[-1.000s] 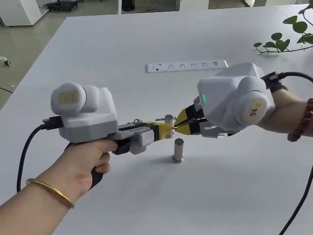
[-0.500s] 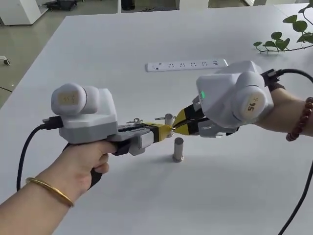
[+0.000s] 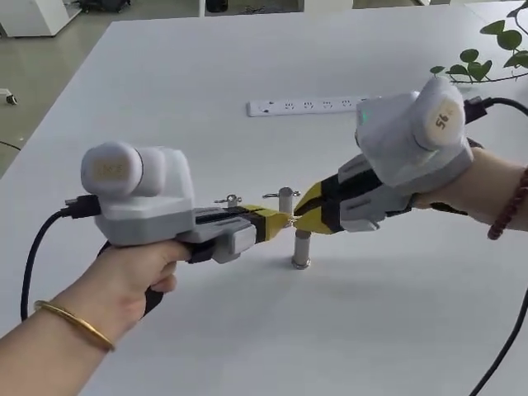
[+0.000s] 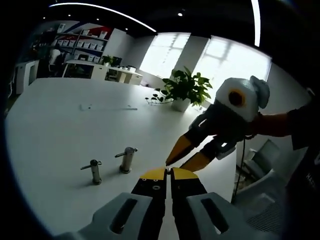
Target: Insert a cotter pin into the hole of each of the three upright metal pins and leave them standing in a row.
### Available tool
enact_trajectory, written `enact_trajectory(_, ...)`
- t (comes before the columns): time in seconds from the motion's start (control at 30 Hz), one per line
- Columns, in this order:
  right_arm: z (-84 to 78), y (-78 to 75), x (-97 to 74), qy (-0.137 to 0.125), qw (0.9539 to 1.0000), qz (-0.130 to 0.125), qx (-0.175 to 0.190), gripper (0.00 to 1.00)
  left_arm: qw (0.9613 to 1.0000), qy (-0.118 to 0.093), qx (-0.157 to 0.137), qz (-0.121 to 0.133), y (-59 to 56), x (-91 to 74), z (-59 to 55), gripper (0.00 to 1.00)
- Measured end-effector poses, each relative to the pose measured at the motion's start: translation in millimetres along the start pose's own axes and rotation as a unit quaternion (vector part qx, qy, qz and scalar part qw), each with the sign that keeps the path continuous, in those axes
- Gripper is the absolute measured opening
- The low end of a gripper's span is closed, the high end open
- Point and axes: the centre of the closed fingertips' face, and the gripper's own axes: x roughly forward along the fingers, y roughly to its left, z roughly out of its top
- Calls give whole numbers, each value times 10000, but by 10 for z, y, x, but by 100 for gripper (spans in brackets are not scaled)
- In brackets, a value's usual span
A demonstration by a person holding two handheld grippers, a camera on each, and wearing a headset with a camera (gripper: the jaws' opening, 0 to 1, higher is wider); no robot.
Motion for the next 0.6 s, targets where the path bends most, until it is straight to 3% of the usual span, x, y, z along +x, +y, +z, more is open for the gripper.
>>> enact_trajectory(0.17,-46,59,-46,-133,9991,196,359,7,9998,0,161,-132,-20,-36,-28,0)
enact_trajectory(0.4,-89,199,-86,-310,9944,527,867,8,9977,-66,420,-527,-153,-97,-58,0)
enact_trajectory(0.6,-105,363,-112,-369,9909,891,944,8,9942,-79,532,-932,-312,-126,-103,0)
